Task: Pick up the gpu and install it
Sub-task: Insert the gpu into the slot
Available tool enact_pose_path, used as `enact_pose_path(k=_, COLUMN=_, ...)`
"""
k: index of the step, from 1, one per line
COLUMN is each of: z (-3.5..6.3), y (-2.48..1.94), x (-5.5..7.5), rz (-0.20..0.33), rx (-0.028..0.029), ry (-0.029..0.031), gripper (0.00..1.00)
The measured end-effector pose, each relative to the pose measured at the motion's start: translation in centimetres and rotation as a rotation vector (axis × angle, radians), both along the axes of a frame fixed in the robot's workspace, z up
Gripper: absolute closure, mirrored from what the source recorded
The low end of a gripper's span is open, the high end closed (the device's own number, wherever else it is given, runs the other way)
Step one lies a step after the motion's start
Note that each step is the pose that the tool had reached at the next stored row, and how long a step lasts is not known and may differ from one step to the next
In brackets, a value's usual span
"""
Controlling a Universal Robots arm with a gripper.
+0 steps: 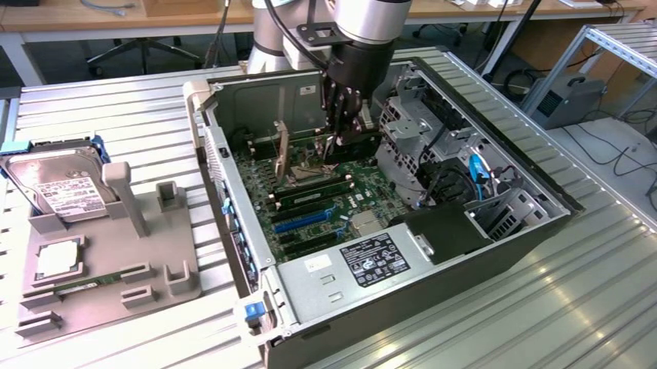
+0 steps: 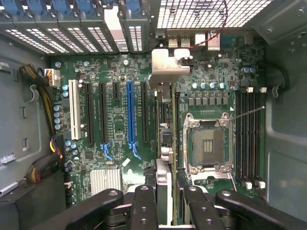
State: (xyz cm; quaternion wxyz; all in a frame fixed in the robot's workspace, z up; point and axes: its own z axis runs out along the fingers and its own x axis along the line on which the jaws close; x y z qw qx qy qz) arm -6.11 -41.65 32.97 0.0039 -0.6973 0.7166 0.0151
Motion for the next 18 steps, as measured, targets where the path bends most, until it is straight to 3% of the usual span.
enact_pose_path(k=8, z=-0.02, y=-0.02, x=0.00, rz=0.003, rx=0.0003, ry=-0.0001, gripper=0.73)
enact_pose_path(k=18, z=0.00, y=-0.55, x=0.00, rz=0.003, rx=0.0001, ry=-0.0001, gripper=0.73)
